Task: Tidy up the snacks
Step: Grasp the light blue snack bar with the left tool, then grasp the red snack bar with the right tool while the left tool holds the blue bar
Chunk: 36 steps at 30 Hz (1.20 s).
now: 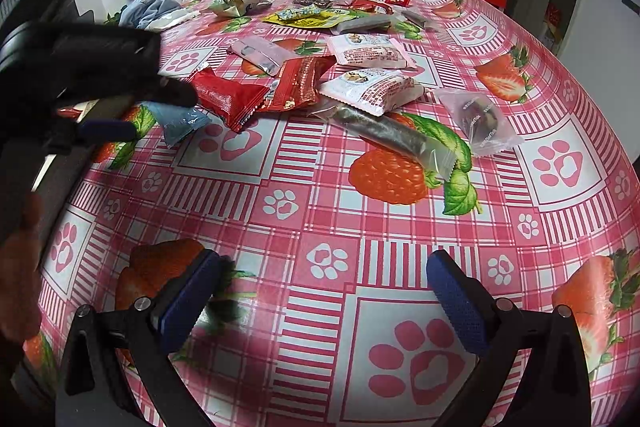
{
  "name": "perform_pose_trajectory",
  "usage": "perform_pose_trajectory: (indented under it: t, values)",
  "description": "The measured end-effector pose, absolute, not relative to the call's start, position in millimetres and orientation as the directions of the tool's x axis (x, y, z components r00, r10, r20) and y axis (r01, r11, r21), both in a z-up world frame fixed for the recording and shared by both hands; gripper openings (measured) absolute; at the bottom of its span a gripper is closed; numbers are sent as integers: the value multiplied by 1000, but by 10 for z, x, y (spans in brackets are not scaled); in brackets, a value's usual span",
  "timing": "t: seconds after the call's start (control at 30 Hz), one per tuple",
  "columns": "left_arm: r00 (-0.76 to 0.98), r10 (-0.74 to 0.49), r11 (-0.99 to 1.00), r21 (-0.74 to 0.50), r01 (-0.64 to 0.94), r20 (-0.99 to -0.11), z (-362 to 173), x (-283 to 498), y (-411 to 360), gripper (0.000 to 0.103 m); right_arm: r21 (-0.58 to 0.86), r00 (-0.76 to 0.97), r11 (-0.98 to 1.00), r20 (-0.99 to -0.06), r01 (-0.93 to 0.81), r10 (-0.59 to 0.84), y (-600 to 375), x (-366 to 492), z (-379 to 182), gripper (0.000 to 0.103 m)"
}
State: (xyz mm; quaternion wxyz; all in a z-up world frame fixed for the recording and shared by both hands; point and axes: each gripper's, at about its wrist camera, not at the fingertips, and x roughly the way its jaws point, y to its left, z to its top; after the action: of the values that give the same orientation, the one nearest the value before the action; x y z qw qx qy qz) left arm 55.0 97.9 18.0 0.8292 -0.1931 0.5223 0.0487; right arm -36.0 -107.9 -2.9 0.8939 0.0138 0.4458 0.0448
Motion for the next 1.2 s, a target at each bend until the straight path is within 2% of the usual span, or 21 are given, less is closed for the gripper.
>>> perform_pose_trajectory:
  t: [0.13, 0.2, 0.3, 0.33, 0.37, 0.6, 0.67, 0.77, 0.8, 0.83, 0.87, 1.03, 1.2]
  values:
    - [391, 25, 956, -93, -279, -920, 140, 702, 812, 79, 72, 600, 995, -793, -70, 99, -1079, -367, -28, 103]
    - [384, 81, 972, -13, -236, -920, 114, 701, 687, 75, 78, 602, 994, -791, -71, 105, -1084, -375, -29, 103]
    - [408, 60, 980, -24, -197, -911, 144, 645, 665, 46, 88, 605, 994, -788, -71, 113, -1098, -389, -28, 103]
    - [411, 55, 981, -27, -191, -910, 154, 629, 682, 29, 88, 605, 994, -788, -72, 113, -1098, -387, -29, 103]
    - [412, 45, 982, -36, -187, -910, 157, 611, 709, 27, 86, 605, 994, -789, -72, 112, -1091, -385, -30, 103]
    - [434, 19, 989, -47, -142, -901, 167, 215, 869, 26, 134, 600, 984, -780, -114, 175, -1131, -417, 26, 102]
    - [440, 29, 991, -34, -133, -897, 168, 72, 904, 26, 143, 621, 978, -756, -154, 208, -1121, -462, 175, 86]
    - [453, 27, 992, -33, -125, -891, 163, -52, 964, 26, 65, 664, 972, -720, -226, 202, -993, -408, 464, 84]
    - [459, 23, 992, -37, -122, -888, 162, -77, 977, 26, 50, 663, 967, -718, -252, 210, -933, -344, 530, 79]
    - [462, 20, 992, -41, -121, -887, 160, -85, 990, 26, 62, 645, 955, -725, -289, 242, -858, -220, 584, 62]
    - [464, 15, 991, -47, -122, -886, 161, -91, 1000, 26, 78, 624, 945, -733, -316, 269, -795, -108, 606, 54]
    - [465, -18, 991, -77, -109, -885, 165, -94, 1050, 27, -17, 567, 910, -786, -415, 244, -314, 434, 544, 54]
    - [472, -10, 994, -59, -88, -882, 156, -101, 1024, 27, -11, 493, 882, -833, -472, 253, -62, 764, 400, 54]
